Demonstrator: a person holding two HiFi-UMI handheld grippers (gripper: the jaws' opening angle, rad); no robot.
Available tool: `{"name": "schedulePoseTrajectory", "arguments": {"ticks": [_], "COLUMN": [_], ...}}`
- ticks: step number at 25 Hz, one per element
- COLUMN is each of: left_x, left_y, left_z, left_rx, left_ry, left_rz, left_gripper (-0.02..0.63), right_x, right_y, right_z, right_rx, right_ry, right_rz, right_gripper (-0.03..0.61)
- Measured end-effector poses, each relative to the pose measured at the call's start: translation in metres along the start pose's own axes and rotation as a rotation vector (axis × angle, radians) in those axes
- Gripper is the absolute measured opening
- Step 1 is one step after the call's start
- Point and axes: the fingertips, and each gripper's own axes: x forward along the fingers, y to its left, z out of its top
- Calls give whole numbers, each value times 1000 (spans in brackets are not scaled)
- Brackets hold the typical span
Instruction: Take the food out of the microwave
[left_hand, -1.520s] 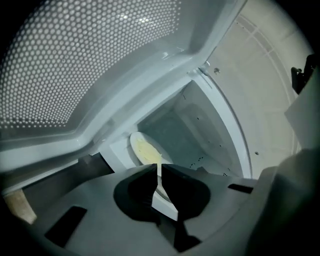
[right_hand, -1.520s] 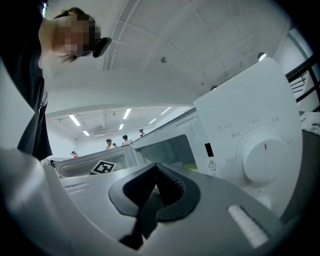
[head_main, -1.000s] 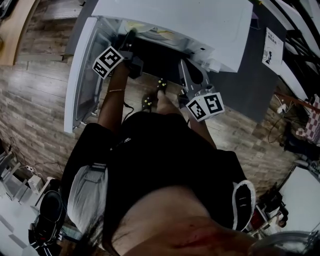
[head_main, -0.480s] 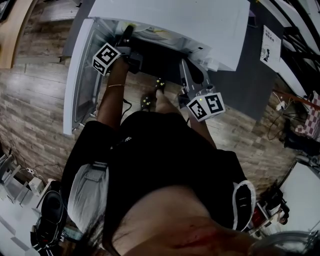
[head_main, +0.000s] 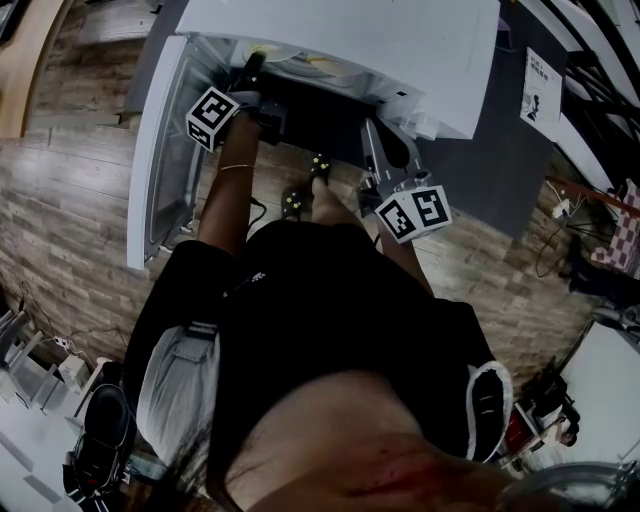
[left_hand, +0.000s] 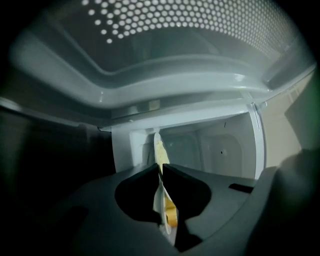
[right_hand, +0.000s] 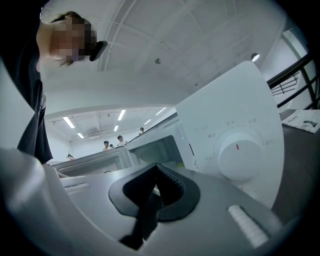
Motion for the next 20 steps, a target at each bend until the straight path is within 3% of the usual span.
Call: {"name": "schedulePoseTrajectory", "arguments": {"ticks": [10,20], "left_x": [-8,-20], "left_y": [-10,-19], "left_z": [3,1], "left_rx": [-123,-155], "left_ry": [-37,-48], "left_rz": [-52,-103], "left_gripper": [11,12], "right_x": [-2,-4], "right_y": [4,10], "right_z": [-3,-3], "right_rx": [-8,-6], "right_ry": [4,-6], "right_rz": [0,-2], "right_gripper": [-2,-2]}}
